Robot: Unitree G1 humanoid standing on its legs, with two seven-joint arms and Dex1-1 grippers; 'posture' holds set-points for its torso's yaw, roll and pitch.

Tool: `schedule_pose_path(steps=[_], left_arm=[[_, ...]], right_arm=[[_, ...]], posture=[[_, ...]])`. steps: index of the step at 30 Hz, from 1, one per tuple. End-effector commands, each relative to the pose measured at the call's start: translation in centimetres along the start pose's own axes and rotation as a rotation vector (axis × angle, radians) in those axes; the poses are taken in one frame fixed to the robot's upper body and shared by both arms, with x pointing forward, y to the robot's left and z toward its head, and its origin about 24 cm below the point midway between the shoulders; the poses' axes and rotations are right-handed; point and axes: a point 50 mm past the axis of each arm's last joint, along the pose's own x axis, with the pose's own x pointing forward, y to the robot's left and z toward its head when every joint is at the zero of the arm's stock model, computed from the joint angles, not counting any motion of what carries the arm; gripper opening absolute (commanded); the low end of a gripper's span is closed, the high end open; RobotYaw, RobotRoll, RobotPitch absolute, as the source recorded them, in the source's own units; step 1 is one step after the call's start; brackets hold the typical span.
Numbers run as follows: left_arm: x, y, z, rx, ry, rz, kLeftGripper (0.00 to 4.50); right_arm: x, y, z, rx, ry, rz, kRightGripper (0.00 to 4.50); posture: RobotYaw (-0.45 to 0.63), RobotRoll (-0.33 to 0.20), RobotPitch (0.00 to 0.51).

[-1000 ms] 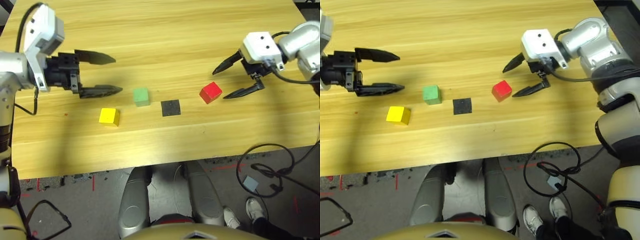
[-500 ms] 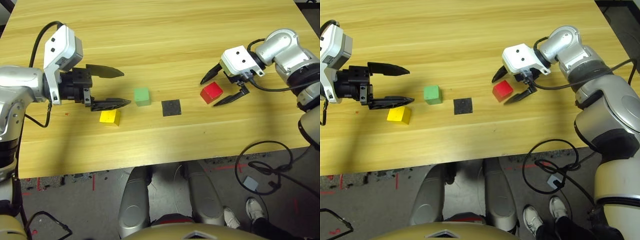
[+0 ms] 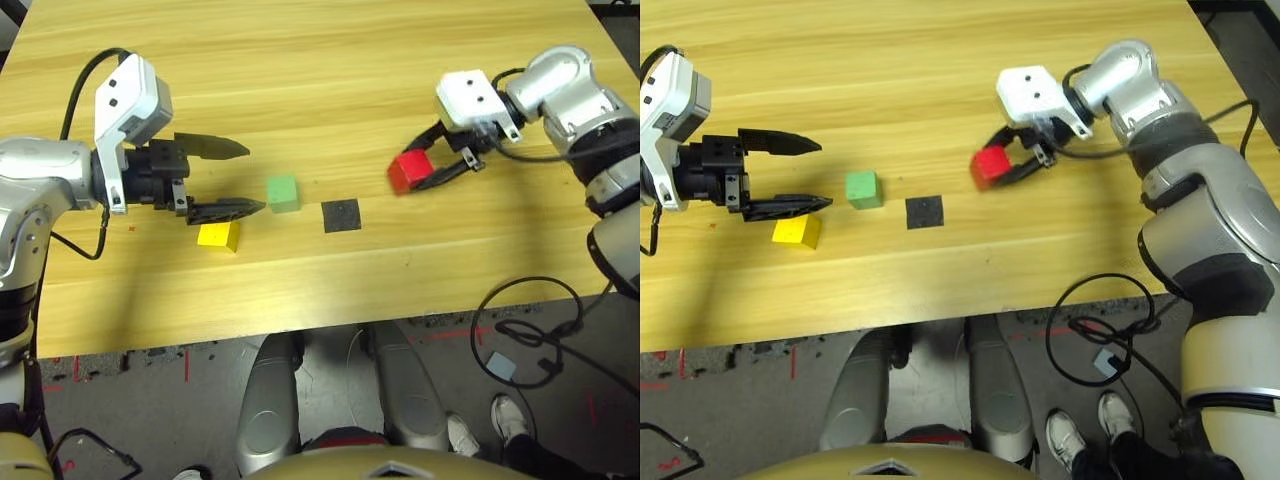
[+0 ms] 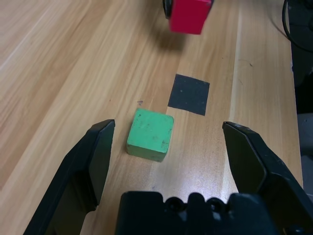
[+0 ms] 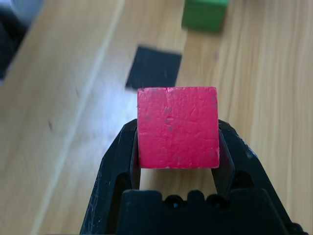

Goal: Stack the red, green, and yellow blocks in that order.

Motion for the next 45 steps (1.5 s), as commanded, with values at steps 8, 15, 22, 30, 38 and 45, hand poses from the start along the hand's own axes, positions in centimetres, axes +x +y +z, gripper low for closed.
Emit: schedule_pose_path(steps=[8, 15, 22, 30, 38, 45], left_arm=[[1.3, -0.2, 0.1, -0.001, 0.011, -0.038, 4.5], [1.7, -0.2, -0.1, -0.005, 0.016, -0.035, 4.5], [1.6, -0.3, -0.1, -0.005, 0.023, -0.025, 4.5], [1.4, -0.3, -0.3, -0.01, 0.029, -0.017, 4.5], [1.7, -0.1, -0.3, -0.009, 0.025, -0.017, 4.5], [2.0, 0.2, -0.1, 0.0, 0.024, -0.02, 4.5]], right_arm=[[3.8, 1.2, 2.4, 0.078, 0.068, 0.04, 2.07], [6.0, 1.4, 2.8, 0.102, 0.107, 0.011, 2.07], [7.1, 1.2, 2.9, 0.101, 0.127, -0.014, 2.07], [7.5, 1.4, 3.2, 0.12, 0.128, -0.01, 2.07], [7.6, 2.0, 3.1, 0.146, 0.139, 0.006, 2.07], [7.9, 2.2, 3.0, 0.162, 0.135, -0.004, 4.43]], posture=[[0.35, -0.081, 0.328], [0.36, -0.084, 0.329], [0.39, -0.08, 0.334], [0.4, -0.077, 0.34], [0.39, -0.077, 0.345], [0.38, -0.072, 0.348]])
